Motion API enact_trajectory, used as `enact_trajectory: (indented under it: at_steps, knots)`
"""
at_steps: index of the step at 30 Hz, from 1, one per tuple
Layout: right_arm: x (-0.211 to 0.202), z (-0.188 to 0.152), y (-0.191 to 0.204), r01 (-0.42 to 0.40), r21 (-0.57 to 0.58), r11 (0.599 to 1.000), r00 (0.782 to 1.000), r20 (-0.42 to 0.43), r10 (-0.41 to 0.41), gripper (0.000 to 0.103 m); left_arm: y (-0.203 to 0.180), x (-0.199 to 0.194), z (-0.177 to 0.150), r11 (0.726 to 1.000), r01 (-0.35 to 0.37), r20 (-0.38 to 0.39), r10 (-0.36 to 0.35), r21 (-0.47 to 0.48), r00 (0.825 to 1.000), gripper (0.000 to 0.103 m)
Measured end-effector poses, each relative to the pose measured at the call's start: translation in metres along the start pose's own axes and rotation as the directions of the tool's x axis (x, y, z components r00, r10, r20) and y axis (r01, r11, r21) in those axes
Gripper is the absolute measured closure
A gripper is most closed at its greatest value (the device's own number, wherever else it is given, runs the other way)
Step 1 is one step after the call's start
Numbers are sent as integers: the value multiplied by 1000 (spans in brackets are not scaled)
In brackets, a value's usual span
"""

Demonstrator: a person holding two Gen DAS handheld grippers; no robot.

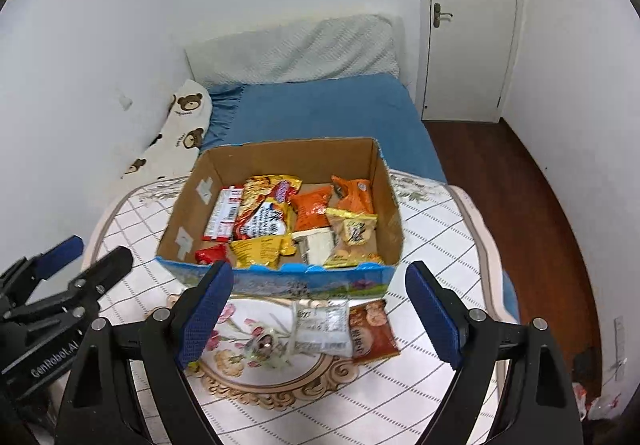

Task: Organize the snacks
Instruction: 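Lift both tools back from the box toward the remaining snacks, then grasp the candy-ball pack with the left gripper while the right grasps the grey wrapped bag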

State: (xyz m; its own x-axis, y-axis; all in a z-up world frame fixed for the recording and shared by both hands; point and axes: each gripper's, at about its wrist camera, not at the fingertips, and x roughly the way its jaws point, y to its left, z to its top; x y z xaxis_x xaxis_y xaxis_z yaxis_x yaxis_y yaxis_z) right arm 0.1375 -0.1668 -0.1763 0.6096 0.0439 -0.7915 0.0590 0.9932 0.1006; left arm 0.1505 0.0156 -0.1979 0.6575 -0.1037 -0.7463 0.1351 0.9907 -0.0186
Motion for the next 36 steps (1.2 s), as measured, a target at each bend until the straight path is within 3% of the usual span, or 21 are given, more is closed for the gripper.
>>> enact_trajectory:
  at_steps: [6, 11, 14, 18, 23, 28, 30, 32, 34, 36]
  knots:
    - [22, -25, -7, -42, 81, 996, 995, -89, 49, 13, 7, 13, -21, 999, -47, -56, 46, -12, 997, 28]
    - [86, -57, -21, -65, 149, 987, 967, -236, 100, 13, 24, 57, -57, 994, -106, -203, 97, -35, 974, 28]
    - [133, -72, -28, -54, 178, 983, 943, -315, 108, 13, 42, 87, -81, 987, -150, -301, 125, -62, 945, 28]
    - [195, -91, -35, -9, 217, 976, 903, -418, 102, 13, 73, 117, -109, 974, -171, -428, 94, -146, 899, 28]
    - [241, -105, -22, 30, 180, 983, 871, -487, 63, 13, 107, 133, -130, 950, -206, -499, 65, -233, 864, 28]
    - [257, -115, -12, 59, 109, 992, 870, -493, 2, 15, 128, 145, -137, 938, -196, -544, 8, -287, 839, 28]
    - [258, -120, -10, 73, 68, 995, 873, -487, -31, 26, 130, 154, -139, 938, -174, -566, -27, -298, 824, 28]
    - [256, -124, -9, 59, 48, 997, 878, -478, -29, 29, 128, 166, -142, 943, -156, -599, -55, -295, 799, 28]
    - [252, -129, -10, 49, 35, 998, 875, -484, -26, 31, 123, 183, -149, 950, -136, -652, -85, -280, 753, 28]
    - [245, -137, -14, 40, 43, 998, 871, -491, -13, 32, 122, 196, -155, 950, -134, -677, -99, -283, 730, 28]
